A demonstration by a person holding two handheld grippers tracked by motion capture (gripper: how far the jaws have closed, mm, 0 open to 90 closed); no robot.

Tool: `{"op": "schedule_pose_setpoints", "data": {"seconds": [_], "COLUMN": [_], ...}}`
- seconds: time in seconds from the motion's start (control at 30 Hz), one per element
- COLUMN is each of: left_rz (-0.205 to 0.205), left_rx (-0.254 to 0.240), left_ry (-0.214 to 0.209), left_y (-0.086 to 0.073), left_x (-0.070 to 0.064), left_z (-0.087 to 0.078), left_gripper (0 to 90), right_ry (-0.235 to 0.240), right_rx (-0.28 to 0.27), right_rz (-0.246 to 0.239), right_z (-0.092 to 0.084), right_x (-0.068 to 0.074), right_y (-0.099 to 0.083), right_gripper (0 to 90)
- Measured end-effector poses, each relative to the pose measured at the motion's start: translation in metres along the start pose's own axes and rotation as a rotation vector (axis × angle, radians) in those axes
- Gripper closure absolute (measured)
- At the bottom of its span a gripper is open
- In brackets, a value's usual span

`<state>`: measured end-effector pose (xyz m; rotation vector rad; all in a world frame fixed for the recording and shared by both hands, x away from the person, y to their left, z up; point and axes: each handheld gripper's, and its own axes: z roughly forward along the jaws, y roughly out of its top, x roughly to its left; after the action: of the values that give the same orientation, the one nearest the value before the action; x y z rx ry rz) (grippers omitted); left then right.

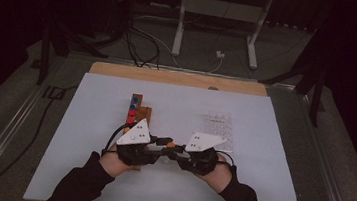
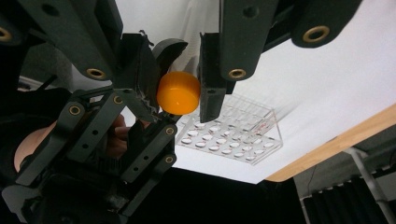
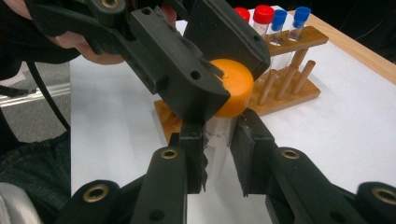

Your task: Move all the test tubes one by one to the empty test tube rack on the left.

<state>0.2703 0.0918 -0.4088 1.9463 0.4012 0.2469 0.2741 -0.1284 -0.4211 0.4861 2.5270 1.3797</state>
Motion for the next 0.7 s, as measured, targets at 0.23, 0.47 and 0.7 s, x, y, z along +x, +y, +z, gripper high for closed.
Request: {"op": "schedule_pose_setpoints", "data": {"seconds": [0.23,0.47,0.7], "left_rz": [0.005,-0.005,-0.007], "left_rx": [0.008,-0.020,-0.030], "left_ry": [0.003,0.018,0.082], "left_y": [0.001,0.005,0.009], "left_x": [0.001,0.006,0.015], "left_z": [-0.001,-0.014,-0.037], "left_gripper": [71.5,71.6,71.6], "right_ry": [0.008,-0.027,-0.071], "right_rx": [-0.008,-0.030,-0.089], "right_rz": [0.013,0.040,0.094], "right_z": [0.001,-0.003,-0.014], "right_x": [-0.001,-0.006,-0.016], "right_y": [-0.001,-0.001,0.001], "right_gripper": [73.8,47.8,28.9]}}
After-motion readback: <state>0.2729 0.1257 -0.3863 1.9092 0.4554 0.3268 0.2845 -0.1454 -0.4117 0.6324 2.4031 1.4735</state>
